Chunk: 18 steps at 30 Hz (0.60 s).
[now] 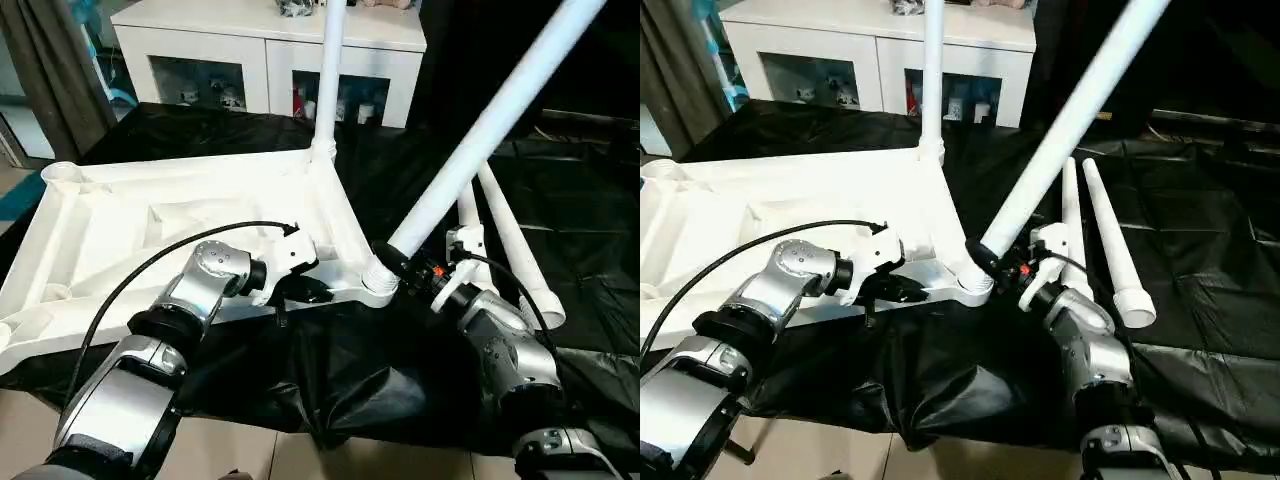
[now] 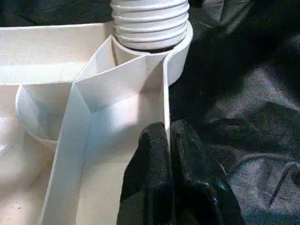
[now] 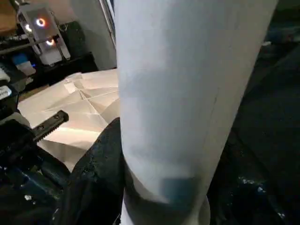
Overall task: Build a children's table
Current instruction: Insert table leg to table base
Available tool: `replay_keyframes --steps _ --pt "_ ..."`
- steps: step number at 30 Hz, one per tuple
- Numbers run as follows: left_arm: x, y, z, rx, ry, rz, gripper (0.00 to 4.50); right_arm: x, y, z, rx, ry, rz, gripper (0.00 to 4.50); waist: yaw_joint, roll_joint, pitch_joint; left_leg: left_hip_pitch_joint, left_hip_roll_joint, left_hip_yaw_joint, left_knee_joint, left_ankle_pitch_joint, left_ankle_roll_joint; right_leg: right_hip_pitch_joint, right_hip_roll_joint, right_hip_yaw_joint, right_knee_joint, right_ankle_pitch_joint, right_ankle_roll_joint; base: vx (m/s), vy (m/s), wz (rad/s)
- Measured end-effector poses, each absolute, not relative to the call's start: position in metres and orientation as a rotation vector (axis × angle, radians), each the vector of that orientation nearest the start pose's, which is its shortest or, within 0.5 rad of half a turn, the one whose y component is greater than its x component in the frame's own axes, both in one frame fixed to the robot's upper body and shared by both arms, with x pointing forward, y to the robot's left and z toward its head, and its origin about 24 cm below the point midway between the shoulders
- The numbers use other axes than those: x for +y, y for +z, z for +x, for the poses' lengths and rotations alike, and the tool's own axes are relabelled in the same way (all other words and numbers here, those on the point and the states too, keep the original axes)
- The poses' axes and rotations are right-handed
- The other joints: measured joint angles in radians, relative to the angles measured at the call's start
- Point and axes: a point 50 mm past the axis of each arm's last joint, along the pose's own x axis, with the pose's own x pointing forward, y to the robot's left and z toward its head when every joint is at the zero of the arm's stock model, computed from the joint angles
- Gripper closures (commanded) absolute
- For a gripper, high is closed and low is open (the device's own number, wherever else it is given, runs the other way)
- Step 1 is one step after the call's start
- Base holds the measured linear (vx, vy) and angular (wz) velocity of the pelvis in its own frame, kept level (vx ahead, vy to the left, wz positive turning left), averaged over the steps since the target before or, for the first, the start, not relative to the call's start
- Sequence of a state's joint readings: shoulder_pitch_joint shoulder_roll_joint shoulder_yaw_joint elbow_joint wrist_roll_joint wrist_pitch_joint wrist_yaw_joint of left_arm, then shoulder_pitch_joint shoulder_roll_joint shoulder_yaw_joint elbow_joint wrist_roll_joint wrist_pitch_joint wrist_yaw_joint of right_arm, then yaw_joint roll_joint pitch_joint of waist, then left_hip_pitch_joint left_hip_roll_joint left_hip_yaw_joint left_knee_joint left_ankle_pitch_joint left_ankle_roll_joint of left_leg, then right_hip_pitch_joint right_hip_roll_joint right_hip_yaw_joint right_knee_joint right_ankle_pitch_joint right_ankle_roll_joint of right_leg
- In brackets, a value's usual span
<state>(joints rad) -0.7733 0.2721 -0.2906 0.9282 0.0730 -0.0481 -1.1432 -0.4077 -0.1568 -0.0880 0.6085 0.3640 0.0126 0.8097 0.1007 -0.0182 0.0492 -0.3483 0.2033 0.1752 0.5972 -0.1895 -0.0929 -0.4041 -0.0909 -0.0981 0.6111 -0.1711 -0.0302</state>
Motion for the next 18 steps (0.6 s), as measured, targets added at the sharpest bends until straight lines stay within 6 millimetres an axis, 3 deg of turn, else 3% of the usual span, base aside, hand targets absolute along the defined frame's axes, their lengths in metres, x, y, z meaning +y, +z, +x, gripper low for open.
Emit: replay_keyframes --steps 7,18 --pt "0.116 0.049 0.340 0.442 -1.306 0.432 4.50 -0.147 0.033 0.311 0.089 0.761 0.199 2.62 -0.001 0.003 -0.002 0.000 0.000 0.000 0.000 0.000 0.000 0.000 0.000 0.000 0.000 -0.002 0.003 0.000 0.000 0.00" --pt "0.125 0.050 0.340 0.457 -1.307 0.442 4.50 -0.146 0.044 0.318 0.147 0.937 0.035 2.62 -0.012 -0.003 -0.006 0.001 0.000 -0.001 -0.001 0.000 0.000 0.001 0.000 -0.001 0.000 -0.003 0.005 0.000 0.000 0.00"
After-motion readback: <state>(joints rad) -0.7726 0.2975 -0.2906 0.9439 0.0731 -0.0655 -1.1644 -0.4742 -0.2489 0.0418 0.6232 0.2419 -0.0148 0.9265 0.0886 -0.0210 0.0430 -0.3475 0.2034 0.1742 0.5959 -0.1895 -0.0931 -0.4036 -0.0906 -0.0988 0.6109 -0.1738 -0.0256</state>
